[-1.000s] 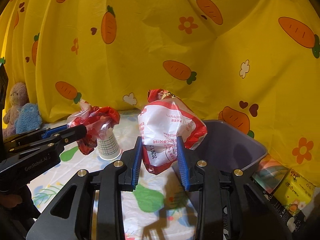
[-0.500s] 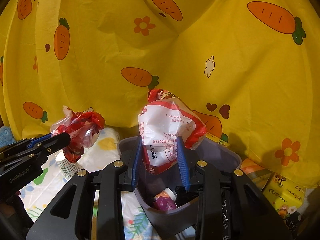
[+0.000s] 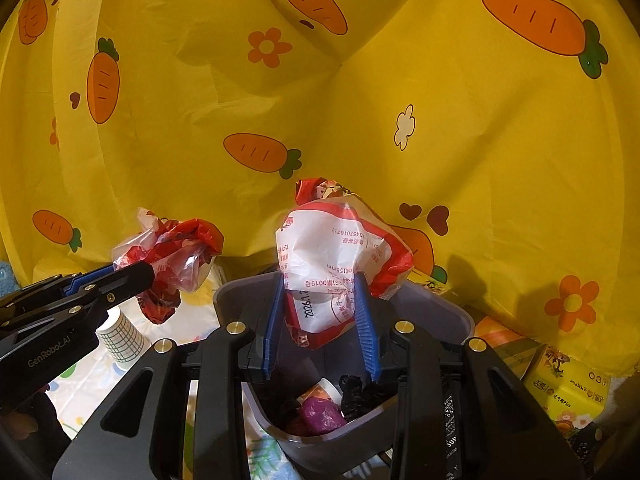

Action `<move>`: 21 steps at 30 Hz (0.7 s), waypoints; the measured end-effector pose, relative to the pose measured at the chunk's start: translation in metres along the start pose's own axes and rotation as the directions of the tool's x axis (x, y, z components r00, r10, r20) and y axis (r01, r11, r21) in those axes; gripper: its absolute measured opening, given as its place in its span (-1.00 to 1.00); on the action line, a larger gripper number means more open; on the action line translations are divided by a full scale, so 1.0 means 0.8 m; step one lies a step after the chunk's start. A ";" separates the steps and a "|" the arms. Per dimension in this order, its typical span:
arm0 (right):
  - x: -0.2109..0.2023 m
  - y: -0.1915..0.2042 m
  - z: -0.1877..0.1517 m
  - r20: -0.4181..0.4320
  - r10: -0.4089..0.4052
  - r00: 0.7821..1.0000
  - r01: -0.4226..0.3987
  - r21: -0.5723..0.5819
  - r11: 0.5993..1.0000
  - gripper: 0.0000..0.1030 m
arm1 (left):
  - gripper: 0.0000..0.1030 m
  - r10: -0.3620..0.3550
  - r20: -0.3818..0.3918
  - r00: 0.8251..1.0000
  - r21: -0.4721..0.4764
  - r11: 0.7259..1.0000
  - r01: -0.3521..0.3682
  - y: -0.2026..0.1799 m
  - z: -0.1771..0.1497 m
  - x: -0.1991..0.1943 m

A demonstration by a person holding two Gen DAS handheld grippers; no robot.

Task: Collect trash
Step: 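Carry the snack bag and red wrapper over the grey bin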

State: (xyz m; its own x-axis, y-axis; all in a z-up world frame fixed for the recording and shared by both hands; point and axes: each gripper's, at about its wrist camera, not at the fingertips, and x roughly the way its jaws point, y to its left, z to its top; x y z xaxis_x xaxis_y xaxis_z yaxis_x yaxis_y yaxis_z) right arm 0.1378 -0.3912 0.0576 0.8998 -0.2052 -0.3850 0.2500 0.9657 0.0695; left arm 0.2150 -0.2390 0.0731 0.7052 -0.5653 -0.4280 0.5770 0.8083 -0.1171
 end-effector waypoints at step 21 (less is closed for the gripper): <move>0.013 -0.016 -0.004 -0.027 -0.018 0.999 0.019 0.024 1.000 -0.32 | -0.55 -0.044 -0.026 0.999 0.014 0.999 0.044 -0.014 0.000 0.032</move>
State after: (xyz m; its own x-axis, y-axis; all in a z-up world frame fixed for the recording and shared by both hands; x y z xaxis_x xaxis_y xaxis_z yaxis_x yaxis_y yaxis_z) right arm 0.1429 -0.4051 0.0496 0.8851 -0.2187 -0.4107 0.2757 0.9575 0.0842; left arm 0.2268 -0.2624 0.0635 0.6682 -0.5956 -0.4459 0.6133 0.7802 -0.1230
